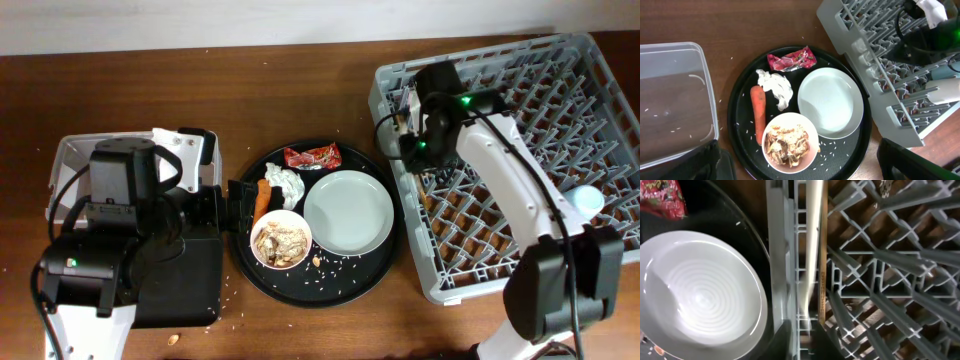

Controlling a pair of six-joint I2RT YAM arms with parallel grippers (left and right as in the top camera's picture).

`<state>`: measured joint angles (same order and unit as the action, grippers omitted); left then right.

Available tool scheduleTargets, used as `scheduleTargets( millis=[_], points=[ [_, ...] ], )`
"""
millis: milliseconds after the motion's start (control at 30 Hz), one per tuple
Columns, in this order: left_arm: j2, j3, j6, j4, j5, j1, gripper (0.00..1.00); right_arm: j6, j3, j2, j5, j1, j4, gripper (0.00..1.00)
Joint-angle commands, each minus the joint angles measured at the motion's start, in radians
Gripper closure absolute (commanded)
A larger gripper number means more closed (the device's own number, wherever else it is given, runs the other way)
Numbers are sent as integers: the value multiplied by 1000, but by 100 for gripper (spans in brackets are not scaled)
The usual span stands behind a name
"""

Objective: Sort waste into correct bins and load items into the dishwasher rack
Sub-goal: 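Lift the white plate with the right gripper and stand it in the rack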

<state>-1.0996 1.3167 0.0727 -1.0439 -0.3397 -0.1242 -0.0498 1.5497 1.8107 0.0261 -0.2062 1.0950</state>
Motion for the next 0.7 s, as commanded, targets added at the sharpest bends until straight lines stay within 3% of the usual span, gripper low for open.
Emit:
scheduleTargets(
  millis=[0, 133, 200, 267, 367, 500, 600, 633, 667],
  points=[
    [5, 3, 9, 2, 0, 0, 1, 8, 20, -23, 15, -6, 0, 44],
    [5, 3, 9, 2, 0, 0, 1, -54, 66, -143, 122, -91, 86, 47],
    [5, 3, 9, 2, 0, 0, 1, -358, 44, -164, 120, -264, 188, 53],
    [5, 3, 9, 2, 0, 0, 1, -622, -68, -161, 37, -386, 180, 53],
    [5, 3, 9, 2, 0, 0, 1, -887, -350, -161, -19, -440, 11, 49],
    [5, 3, 9, 2, 0, 0, 1, -962, -594, -159, 101, -359, -277, 48],
    [5, 3, 9, 2, 0, 0, 1, -962, -605, -114, 97, -359, -365, 49],
    [5, 3, 9, 2, 0, 0, 1, -962, -606, -86, 92, -359, -388, 56],
    [5, 3, 9, 2, 0, 0, 1, -961, -605, -66, 82, -357, -401, 73]
  ],
)
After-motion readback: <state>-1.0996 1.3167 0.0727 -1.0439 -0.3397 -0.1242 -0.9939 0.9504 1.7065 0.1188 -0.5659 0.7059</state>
